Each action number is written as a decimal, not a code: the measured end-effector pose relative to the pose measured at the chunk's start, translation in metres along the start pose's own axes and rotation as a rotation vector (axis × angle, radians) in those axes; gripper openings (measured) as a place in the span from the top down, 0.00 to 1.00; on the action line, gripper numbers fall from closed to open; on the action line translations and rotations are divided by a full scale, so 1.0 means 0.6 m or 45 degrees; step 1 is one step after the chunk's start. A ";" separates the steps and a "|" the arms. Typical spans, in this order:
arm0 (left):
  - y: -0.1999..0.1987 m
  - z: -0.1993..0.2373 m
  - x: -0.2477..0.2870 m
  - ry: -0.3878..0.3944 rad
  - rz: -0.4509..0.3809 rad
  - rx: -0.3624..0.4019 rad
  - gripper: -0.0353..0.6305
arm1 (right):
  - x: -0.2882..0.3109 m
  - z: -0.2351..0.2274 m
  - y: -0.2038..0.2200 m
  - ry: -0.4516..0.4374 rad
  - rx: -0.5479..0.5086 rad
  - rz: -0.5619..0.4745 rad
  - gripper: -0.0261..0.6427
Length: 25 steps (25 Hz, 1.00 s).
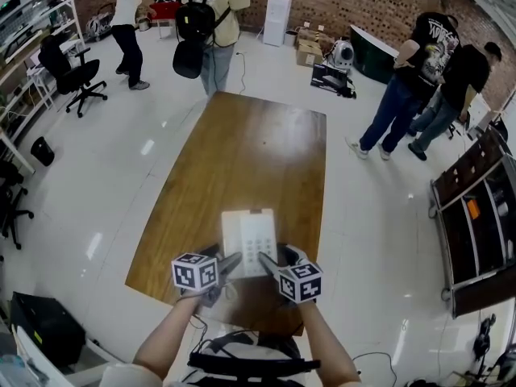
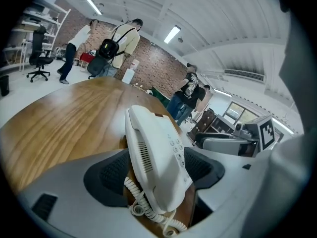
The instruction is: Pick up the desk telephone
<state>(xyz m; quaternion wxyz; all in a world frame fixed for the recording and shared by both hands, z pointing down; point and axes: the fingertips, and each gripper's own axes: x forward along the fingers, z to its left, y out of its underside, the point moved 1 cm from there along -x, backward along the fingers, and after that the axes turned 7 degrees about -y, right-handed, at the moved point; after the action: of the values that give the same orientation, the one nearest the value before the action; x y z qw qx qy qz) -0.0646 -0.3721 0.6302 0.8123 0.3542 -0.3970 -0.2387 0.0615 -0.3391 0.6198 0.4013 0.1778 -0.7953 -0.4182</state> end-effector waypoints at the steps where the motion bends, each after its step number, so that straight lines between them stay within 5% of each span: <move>1: 0.003 0.005 0.006 -0.003 0.013 -0.019 0.42 | 0.005 -0.009 0.006 -0.005 0.026 0.015 0.55; 11: 0.020 0.010 0.047 -0.005 0.089 -0.096 0.36 | 0.059 -0.044 0.062 -0.126 0.214 0.160 0.49; 25: 0.027 0.005 0.069 -0.015 0.176 -0.084 0.33 | 0.085 -0.044 0.077 -0.173 0.234 0.227 0.46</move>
<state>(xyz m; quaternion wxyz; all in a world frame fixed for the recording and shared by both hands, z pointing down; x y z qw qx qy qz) -0.0415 -0.3907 0.6634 0.8357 0.2977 -0.4172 -0.1972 0.0536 -0.3570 0.6909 0.3641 0.1135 -0.8683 -0.3172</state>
